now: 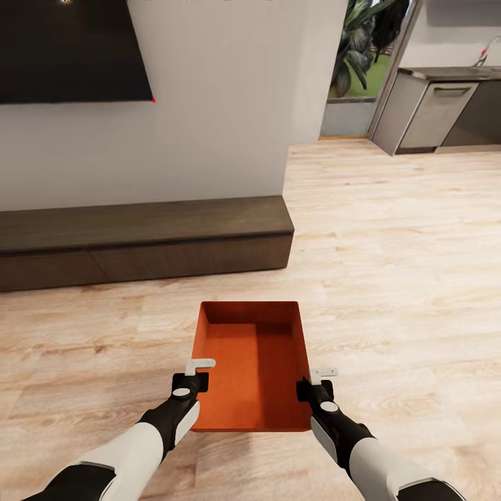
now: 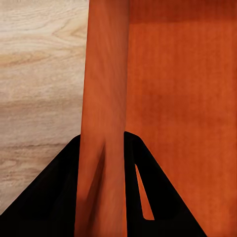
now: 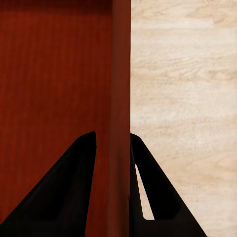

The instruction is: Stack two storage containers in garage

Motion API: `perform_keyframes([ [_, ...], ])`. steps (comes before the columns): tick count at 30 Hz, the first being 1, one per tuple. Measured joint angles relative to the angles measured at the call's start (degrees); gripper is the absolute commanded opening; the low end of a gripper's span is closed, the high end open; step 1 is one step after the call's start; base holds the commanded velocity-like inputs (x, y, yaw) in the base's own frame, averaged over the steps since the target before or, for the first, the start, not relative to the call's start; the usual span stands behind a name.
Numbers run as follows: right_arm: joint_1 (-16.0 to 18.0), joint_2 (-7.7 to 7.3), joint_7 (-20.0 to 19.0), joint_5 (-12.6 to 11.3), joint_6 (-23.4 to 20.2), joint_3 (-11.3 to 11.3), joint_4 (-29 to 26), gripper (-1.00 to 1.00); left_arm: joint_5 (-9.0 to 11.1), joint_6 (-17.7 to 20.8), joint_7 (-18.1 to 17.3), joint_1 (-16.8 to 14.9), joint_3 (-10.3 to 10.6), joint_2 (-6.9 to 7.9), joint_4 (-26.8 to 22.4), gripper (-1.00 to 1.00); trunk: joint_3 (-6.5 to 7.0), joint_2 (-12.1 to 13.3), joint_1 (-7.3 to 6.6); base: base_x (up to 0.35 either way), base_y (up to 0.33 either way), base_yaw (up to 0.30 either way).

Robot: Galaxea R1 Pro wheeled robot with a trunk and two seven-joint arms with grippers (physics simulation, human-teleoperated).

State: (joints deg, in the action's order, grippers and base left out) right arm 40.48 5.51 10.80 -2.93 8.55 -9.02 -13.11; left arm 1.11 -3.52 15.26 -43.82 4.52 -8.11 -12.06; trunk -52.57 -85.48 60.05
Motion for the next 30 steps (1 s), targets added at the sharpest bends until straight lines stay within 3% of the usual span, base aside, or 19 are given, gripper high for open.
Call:
perform_keyframes([
  [11, 0.0, 0.0, 0.01, -0.06, 0.24, -0.04, 0.0, -1.0, 0.02, -0.22, 0.0, 0.0, 0.03, 0.0, 0.0, -1.0, 1.97, 4.41, -2.42, 0.0, 0.0, 0.0],
  [15, 0.05, 0.01, 0.0, 0.93, 0.65, 0.12, -0.33, -1.0, 1.33, -1.99, 0.04, 0.05, 0.57, 0.11, 0.59, -1.0, 2.69, 6.02, -3.3, 0.0, 0.0, 0.0],
  [30, 0.04, -0.05, 0.01, 1.02, 0.64, -0.04, -0.35, -1.0, 1.4, -2.47, 0.05, 0.03, 0.46, 0.05, 1.01, -1.0, 5.39, 12.04, -6.59, 0.0, 0.0, 0.0],
])
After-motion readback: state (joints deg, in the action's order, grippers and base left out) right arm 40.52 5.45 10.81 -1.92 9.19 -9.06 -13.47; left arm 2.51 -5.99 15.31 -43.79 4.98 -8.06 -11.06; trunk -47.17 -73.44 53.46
